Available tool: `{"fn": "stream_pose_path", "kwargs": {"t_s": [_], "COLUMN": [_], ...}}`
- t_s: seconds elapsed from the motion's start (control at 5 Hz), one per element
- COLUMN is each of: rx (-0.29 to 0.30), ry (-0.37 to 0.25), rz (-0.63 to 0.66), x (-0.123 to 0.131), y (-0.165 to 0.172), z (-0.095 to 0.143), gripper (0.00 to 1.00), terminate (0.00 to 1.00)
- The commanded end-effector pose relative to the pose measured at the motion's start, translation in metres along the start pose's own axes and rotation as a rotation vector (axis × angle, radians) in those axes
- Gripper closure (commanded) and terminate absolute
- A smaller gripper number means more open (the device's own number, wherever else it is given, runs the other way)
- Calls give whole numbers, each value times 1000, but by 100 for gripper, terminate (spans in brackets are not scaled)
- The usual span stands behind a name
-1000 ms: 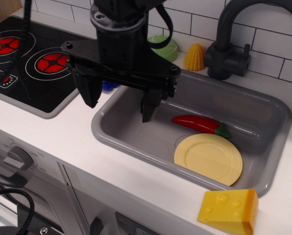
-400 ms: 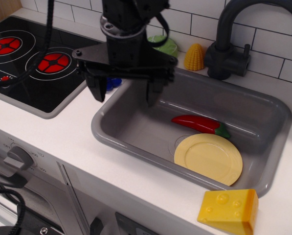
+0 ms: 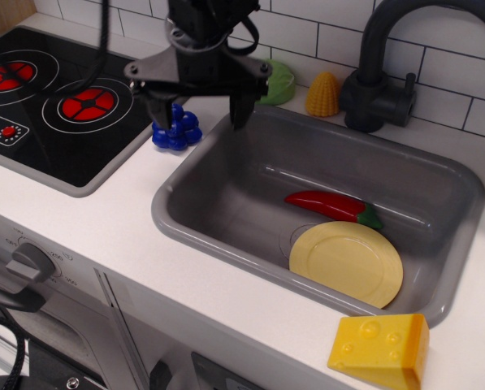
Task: Put blueberries on plate sink
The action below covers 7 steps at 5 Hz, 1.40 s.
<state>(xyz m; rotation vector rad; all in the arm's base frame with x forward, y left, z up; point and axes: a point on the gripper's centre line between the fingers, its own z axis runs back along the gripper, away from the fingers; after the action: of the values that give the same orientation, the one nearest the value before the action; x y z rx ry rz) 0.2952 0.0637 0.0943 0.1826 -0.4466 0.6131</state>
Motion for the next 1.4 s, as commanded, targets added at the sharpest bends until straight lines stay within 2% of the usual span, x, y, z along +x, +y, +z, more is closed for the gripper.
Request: {"fn": "stream_pose_path", "kwargs": {"t_s": [0.0, 0.2, 0.4, 0.6, 0.8, 1.2], "rx": [68, 111, 118, 122, 123, 100], "ry": [-32, -25, -30, -51, -33, -40], "rz": [186, 213, 223, 239, 278, 283], "x": [40, 38, 34, 33, 31, 20], "y": [22, 31, 38, 37, 33, 27], "z": [-4, -10, -16, -24, -34, -44], "gripper": [0, 0, 0, 0, 0, 0], "terminate": [0, 0, 0, 0, 0, 0]}}
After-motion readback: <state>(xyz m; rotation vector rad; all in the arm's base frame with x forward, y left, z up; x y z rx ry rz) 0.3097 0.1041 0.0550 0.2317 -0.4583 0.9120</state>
